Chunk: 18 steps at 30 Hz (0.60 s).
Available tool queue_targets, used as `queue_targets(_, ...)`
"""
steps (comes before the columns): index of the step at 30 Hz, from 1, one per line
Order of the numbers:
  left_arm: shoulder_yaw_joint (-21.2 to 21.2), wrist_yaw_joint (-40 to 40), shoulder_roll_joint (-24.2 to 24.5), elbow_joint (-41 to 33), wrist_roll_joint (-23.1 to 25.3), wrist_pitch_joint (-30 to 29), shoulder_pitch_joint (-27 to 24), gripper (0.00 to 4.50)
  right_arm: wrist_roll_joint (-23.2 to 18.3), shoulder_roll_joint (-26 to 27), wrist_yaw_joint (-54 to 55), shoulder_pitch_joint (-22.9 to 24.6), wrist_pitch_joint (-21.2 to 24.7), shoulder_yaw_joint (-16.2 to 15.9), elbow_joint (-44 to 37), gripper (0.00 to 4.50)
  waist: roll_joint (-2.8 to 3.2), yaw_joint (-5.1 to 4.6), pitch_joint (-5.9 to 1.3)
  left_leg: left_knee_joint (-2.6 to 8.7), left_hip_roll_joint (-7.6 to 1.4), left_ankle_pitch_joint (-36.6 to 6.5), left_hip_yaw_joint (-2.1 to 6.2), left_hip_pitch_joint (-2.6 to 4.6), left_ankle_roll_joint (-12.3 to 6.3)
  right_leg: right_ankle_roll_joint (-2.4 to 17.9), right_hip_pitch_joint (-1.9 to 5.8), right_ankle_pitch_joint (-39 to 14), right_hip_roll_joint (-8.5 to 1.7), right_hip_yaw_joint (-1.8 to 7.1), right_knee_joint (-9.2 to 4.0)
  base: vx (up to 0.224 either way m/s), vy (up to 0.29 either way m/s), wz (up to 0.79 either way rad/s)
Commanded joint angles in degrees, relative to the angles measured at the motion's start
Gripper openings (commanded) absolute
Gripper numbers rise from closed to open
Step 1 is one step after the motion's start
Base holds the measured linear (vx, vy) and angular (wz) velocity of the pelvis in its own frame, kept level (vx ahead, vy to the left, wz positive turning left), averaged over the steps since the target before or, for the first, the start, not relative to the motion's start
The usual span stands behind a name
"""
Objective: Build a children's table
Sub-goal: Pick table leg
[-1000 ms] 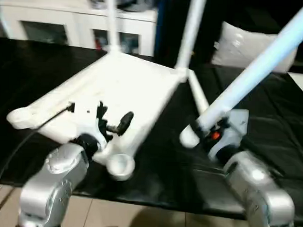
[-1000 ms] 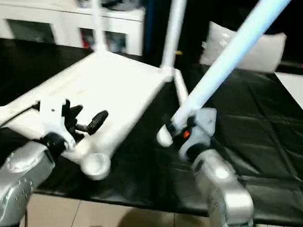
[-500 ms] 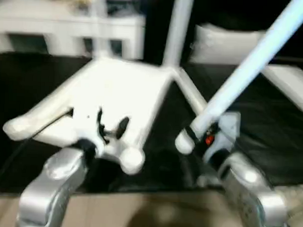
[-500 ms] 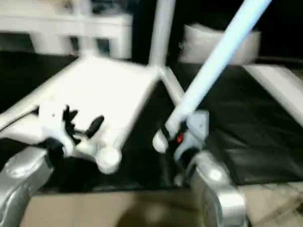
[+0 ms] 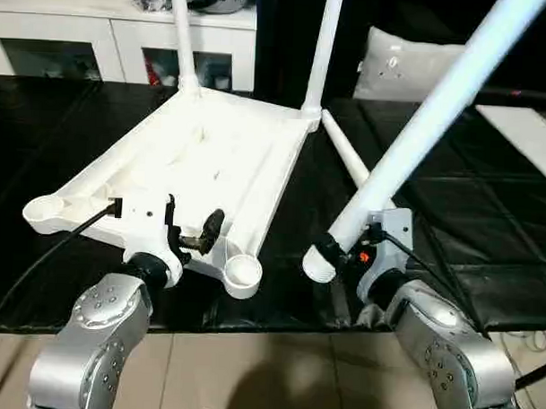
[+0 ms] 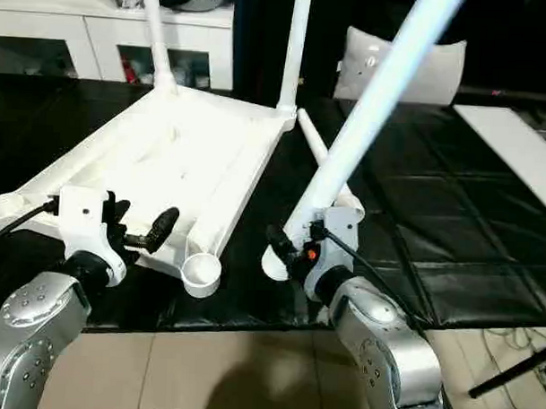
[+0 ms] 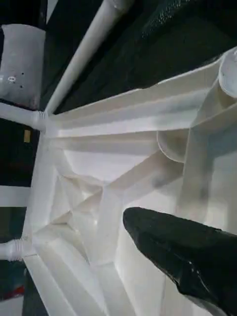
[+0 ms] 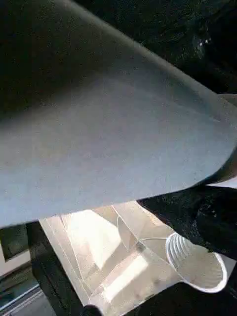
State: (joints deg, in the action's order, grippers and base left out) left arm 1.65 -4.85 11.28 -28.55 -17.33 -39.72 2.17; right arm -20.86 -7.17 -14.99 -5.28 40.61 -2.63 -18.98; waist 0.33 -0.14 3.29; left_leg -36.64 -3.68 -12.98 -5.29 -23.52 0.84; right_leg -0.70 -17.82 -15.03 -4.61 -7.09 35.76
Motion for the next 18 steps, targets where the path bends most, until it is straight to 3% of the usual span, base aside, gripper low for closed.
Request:
queue_targets(1,-0.58,-0.33,-0.04,-0.74,0.24,-0.42,0.22,4.34,-0.29,-0.78,-0.59,-1.70,-0.31,0.67,-0.58,1.90,0.23,0.90,-1.92,4.85,-5.26,-22.85,4.66,-2.07,0.69,4.95,4.57,-32.48,-10.88,2.89,-8.77,0.015,-0.021,0.24)
queue_targets(2,-0.58,-0.33,-0.04,-0.74,0.24,-0.42,0.22,4.34,-0.29,-0.78,-0.59,-1.70,-0.31,0.67,-0.58,1.90,0.26,0.85,-1.63,3.85,-5.47,-22.06,4.45,-1.69,-0.02,4.89,4.86,-36.01,-11.49,2.51,-9.94,0.054,-0.018,0.44)
queue_targets(3,-1.22,-0.49,0.05,-0.47,0.76,-0.19,0.48,4.34,-0.14,-1.10,-0.73,-1.93,-0.46,0.80,-0.33,1.90,0.25,0.63,-1.58,2.58,-6.15,-20.17,3.96,-1.92,-1.49,4.69,6.43,-39.85,-12.02,1.27,-11.43,0.065,0.008,0.54)
queue_targets(4,-1.50,-0.57,0.16,-0.36,0.98,-0.15,0.57,4.34,-0.14,-1.11,-0.75,-1.98,-0.56,0.94,-0.19,1.90,0.52,0.76,-1.39,2.53,-6.40,-20.19,3.76,-1.47,-1.87,4.65,6.85,-41.22,-11.70,0.48,-12.01,0.065,0.008,0.54)
queue_targets(5,-1.80,-0.83,0.30,-0.29,1.17,-0.10,0.64,4.34,-0.24,-0.98,-0.71,-1.97,-0.74,1.25,-0.11,1.90,1.32,0.25,-1.34,3.81,-7.42,-23.42,3.78,0.95,-1.19,4.86,6.67,-40.24,-8.79,-0.66,-11.43,0.082,0.023,0.47)
queue_targets(6,-2.39,-1.36,0.57,-0.01,1.35,0.15,0.88,4.34,-0.30,-0.79,-0.53,-1.93,-1.52,1.83,0.08,1.90,2.55,-1.96,-1.24,8.74,-11.32,-36.30,7.61,7.09,2.63,3.91,1.90,-27.16,-1.64,-0.13,-4.40,0.130,0.040,0.17)
queue_targets(7,-2.83,-1.94,0.68,0.35,1.12,0.18,1.21,4.34,-0.30,-0.66,-0.19,-2.01,-1.87,2.40,0.40,1.90,2.90,-1.82,-2.16,10.68,-11.78,-42.30,8.70,9.10,4.36,2.36,0.03,-10.56,0.70,1.40,1.39,0.130,0.040,0.17)
queue_targets(8,-3.29,-2.51,0.92,0.79,1.09,0.35,1.61,4.34,-0.04,-0.77,0.03,-2.09,-2.30,2.70,0.75,1.90,2.36,-1.96,-1.87,10.77,-11.70,-41.64,8.81,8.95,3.84,0.93,-0.81,-7.05,0.90,2.04,2.47,0.147,0.032,0.02)
queue_targets(9,-3.38,-2.61,0.97,0.89,1.12,0.41,1.69,4.34,0.05,-0.85,0.01,-2.08,-2.40,2.67,0.78,1.90,2.75,-1.56,-1.94,10.19,-10.87,-37.02,8.11,9.31,2.04,-0.43,-2.66,-3.51,1.04,2.58,3.87,0.132,-0.003,0.04)
queue_targets(10,-4.23,-3.73,1.52,1.95,1.36,0.97,2.51,4.34,0.94,-1.67,-0.22,-1.96,-3.29,2.30,0.90,1.90,2.73,-1.70,-2.01,10.10,-9.91,-32.25,7.07,9.07,-0.04,-0.95,-3.29,-0.73,1.04,2.76,4.21,0.132,-0.003,0.04)
queue_targets(11,-4.59,-4.22,1.77,2.38,1.50,1.18,2.84,4.34,1.26,-2.01,-0.34,-1.86,-3.60,2.08,0.83,1.90,2.40,-1.69,-1.96,10.19,-9.55,-30.62,6.06,8.77,-1.12,-1.09,-3.61,0.76,1.00,2.74,4.01,0.124,-0.035,0.04)
queue_targets(12,-5.14,-4.82,2.10,2.75,1.70,1.40,3.20,4.34,1.43,-2.08,-0.19,-1.67,-3.82,2.14,0.77,1.90,1.33,-1.96,-1.96,10.34,-8.60,-30.02,4.60,7.92,-3.27,-0.87,-3.28,2.64,0.01,3.44,1.69,0.126,-0.086,0.02)
queue_targets(13,-5.46,-5.14,2.29,2.93,1.82,1.51,3.38,4.34,1.47,-2.07,-0.07,-1.57,-3.91,2.22,0.75,1.90,-0.27,-1.85,-2.34,9.44,-6.56,-28.32,3.10,7.90,-4.58,-0.83,-2.67,2.88,-2.08,5.06,-2.46,0.126,-0.086,0.02)
queue_targets(14,-5.96,-5.93,2.38,3.02,1.51,1.44,3.61,4.34,1.73,-2.03,0.18,-1.31,-4.13,2.35,0.63,1.90,-2.01,-1.50,-2.79,7.80,-4.90,-26.50,1.62,5.98,-5.69,-1.02,-0.39,-0.83,-4.15,7.67,-5.13,0.125,-0.138,-0.02)
queue_targets(15,-6.38,-6.53,2.55,3.00,1.40,1.45,3.70,4.34,2.02,-1.99,0.36,-1.17,-4.27,2.42,0.54,1.90,-4.35,0.66,-2.52,-1.42,-1.73,-15.27,-0.47,2.25,-7.62,-0.27,3.78,-20.97,-10.10,13.55,-9.65,0.148,-0.120,-0.09)
queue_targets(16,-6.89,-7.50,2.83,2.95,1.21,1.81,3.70,4.34,2.23,-1.90,0.60,-1.03,-4.35,2.56,0.48,1.90,-2.93,1.71,-3.78,-4.06,-2.80,-5.96,1.03,-0.39,-6.37,2.44,6.00,-24.60,-11.94,14.54,-8.72,0.148,-0.120,-0.09)
queue_targets(17,-7.39,-8.48,3.18,2.92,0.97,2.01,3.65,4.34,2.35,-1.79,0.82,-0.85,-4.51,2.73,0.44,1.90,-3.65,1.46,-3.61,-4.24,-2.63,-3.56,1.23,-1.99,-6.06,3.32,6.29,-19.78,-10.58,14.07,-7.80,0.172,-0.075,-0.15)
queue_targets(18,-7.87,-9.25,3.59,2.90,0.78,1.79,3.61,4.34,2.42,-1.72,0.99,-0.67,-4.78,2.86,0.43,1.90,-2.68,2.03,-3.95,-3.17,-2.93,2.60,1.33,-2.74,-4.38,8.18,6.43,-3.84,-8.46,12.24,-6.06,0.145,-0.043,-0.10)
